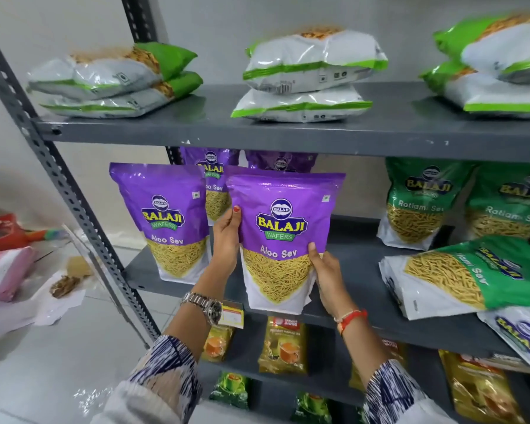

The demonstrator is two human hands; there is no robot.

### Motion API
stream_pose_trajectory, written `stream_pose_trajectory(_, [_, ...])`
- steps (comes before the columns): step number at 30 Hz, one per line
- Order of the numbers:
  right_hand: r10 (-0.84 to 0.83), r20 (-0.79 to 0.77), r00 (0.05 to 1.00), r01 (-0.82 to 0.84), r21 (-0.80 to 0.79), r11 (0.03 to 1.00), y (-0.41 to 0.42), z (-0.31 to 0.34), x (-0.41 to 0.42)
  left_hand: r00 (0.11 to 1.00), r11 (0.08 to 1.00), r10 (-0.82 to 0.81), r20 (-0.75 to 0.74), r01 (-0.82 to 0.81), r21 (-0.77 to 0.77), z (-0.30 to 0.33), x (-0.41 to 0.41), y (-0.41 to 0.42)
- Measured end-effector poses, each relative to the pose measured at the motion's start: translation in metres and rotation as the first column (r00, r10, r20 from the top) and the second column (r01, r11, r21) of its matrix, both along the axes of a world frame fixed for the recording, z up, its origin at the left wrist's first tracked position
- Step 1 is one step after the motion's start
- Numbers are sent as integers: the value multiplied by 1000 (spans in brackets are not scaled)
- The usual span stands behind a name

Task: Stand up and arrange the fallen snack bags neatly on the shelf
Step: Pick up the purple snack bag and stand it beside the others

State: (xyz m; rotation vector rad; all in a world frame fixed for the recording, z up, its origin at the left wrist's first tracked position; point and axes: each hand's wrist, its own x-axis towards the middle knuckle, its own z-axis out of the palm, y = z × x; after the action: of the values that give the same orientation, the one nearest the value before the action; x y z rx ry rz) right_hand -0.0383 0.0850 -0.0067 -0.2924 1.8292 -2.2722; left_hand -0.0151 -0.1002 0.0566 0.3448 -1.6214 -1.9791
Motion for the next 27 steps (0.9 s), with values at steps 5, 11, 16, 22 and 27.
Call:
stream_pose_trajectory(5, [58, 0, 998, -58, -2, 998, -24, -9, -12, 999, 997, -27, -42, 30, 71, -6, -9, -22])
stream_pose_trajectory(11, [57, 7, 998, -57, 30, 998, -42, -14, -9, 999, 996, 29, -22, -27, 90, -16, -12, -34])
stream_pose_trajectory(16, [26, -13, 1000, -25, 36, 999, -39, -14, -2, 993, 993, 116, 28, -116, 0, -25, -2, -15])
stream_pose_trajectory(22, [-109, -79, 991, 111, 20, 994, -7, -17, 17, 939, 928, 342, -44, -345, -144, -52, 19, 25])
stream_pose_trajectory(27, [-603, -83, 794, 593, -111, 797, 54, -8, 26, 874, 840, 439, -207, -481, -250, -78, 23, 78])
